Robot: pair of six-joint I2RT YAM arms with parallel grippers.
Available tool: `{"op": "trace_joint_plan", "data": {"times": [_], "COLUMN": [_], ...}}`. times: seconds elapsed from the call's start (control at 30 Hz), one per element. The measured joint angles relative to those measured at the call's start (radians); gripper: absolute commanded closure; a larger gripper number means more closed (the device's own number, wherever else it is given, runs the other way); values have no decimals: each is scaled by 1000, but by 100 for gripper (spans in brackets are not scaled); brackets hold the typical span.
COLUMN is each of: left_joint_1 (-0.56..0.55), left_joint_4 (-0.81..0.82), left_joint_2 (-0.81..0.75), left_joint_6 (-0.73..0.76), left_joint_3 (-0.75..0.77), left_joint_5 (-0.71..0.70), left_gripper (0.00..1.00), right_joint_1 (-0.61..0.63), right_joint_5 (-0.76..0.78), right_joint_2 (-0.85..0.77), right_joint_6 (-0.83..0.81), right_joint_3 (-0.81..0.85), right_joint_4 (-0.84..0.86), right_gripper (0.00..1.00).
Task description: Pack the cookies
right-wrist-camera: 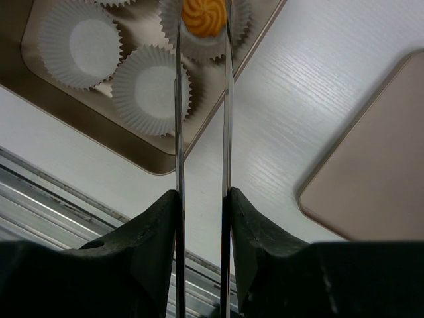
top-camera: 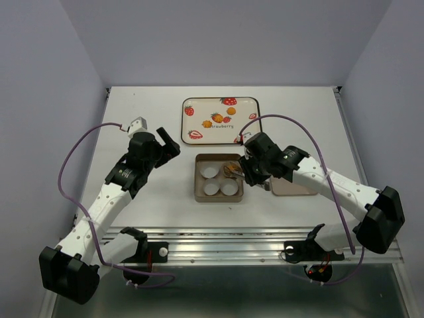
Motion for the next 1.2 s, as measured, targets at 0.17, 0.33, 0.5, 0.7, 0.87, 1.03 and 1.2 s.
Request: {"op": "trace_joint_plan", "data": {"times": [0.17,0.33,0.5,0.7,0.87,1.03,1.2], "left_joint_1": [0,0,0,0,0,0,0], "left_joint_4": [0,-1,-1,-3,-9,-9,-9], "left_joint_2": [0,-5,-16,-19,-19,-19,-19], "left_joint_6": [0,0,-1,-1,-1,-1,-1], "left_joint_3": [0,0,0,0,0,0,0], "left_joint_5": [-6,-20,-32,-36,-37,-37,-37], "left_gripper": [1,1,1,1,1,1,1], "right_joint_1": [0,0,0,0,0,0,0], "right_joint_5": [4,6,6,6,7,7,6], "right_joint_2": [2,2,2,2,2,0,-6], "right_joint_6": [-3,-3,-3,-3,-3,-3,-3], "right_joint_3": [0,0,0,0,0,0,0], "right_joint_4": [3,8,10,10,10,10,9], "right_gripper": [55,53,53,52,51,52,54]}}
